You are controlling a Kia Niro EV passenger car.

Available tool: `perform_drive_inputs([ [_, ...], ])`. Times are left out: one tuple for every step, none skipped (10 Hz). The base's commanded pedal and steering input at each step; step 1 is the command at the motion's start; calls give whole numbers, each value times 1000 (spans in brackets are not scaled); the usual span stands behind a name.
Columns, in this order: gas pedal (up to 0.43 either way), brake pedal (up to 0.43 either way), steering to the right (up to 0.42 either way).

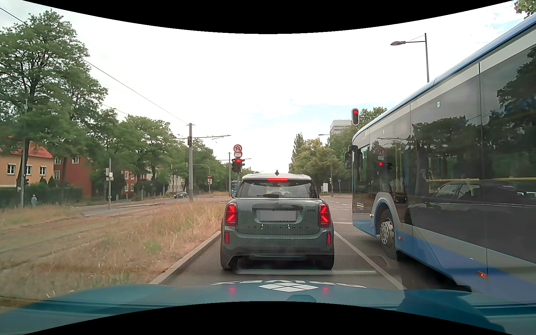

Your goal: Follow the waypoints while adhering to traffic rules and regulations

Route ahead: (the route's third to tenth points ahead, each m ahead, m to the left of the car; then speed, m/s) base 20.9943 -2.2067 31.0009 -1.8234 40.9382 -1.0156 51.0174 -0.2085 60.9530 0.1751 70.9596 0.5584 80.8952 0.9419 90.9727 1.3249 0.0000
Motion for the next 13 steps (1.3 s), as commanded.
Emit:
perform_drive_inputs([
  [0, 226, -4],
  [0, 226, -4],
  [0, 226, -3],
  [0, 226, -3],
  [0, 226, -3],
  [0, 226, -3],
  [0, 226, -4],
  [0, 226, -4],
  [0, 226, -4],
  [0, 226, -4],
  [0, 226, -4],
  [0, 226, -4],
  [0, 226, -4],
])
